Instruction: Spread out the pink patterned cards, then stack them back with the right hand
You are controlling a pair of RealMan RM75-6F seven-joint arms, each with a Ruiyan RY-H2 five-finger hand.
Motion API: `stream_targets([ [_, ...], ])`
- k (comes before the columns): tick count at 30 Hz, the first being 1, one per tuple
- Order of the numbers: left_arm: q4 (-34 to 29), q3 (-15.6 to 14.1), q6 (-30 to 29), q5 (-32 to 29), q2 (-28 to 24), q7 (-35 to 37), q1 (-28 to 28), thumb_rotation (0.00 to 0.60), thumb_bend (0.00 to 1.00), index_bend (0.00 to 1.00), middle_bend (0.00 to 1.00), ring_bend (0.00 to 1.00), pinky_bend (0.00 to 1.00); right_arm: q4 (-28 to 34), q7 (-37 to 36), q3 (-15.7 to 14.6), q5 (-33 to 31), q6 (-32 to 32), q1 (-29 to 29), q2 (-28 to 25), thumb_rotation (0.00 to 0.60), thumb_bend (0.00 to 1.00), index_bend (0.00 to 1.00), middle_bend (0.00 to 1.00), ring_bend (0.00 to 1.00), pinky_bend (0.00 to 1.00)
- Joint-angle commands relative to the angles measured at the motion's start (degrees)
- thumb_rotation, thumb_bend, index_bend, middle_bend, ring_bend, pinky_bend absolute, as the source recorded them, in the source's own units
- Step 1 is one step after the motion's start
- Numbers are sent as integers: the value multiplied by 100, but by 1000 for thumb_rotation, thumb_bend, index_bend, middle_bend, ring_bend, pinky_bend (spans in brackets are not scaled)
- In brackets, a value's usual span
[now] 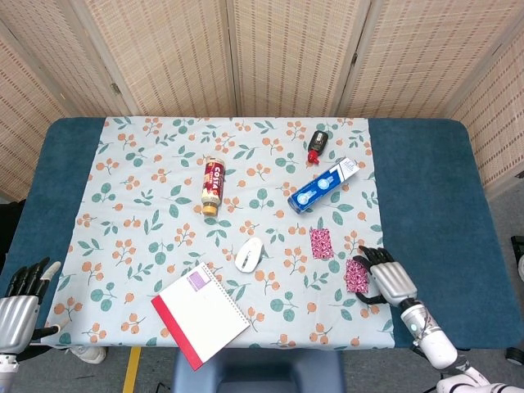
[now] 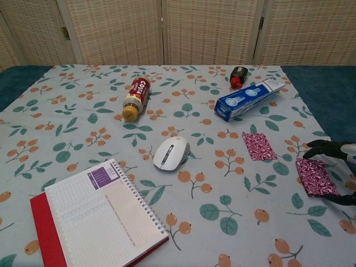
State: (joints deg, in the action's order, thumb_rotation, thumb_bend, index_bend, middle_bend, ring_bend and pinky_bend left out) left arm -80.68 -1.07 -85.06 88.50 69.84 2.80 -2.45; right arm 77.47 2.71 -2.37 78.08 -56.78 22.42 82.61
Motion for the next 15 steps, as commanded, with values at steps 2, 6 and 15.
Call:
stream_targets([
  [2,10,2,6,-10,7,6,-1,600,178,101,32,73,0,-35,-10,2,21,37,6,2,424,337,307,56,0,0],
  [6,11,1,6,-2,13,7,-6,600,178,101,32,73,0,-50,-7,16,54,46,14,9,423,337,283,56,0,0],
  [15,14,4,7,-31,5,10,2,600,178,101,32,73,0,-27,50,53,38,87,21,-45,425,336,209,56,0,0],
])
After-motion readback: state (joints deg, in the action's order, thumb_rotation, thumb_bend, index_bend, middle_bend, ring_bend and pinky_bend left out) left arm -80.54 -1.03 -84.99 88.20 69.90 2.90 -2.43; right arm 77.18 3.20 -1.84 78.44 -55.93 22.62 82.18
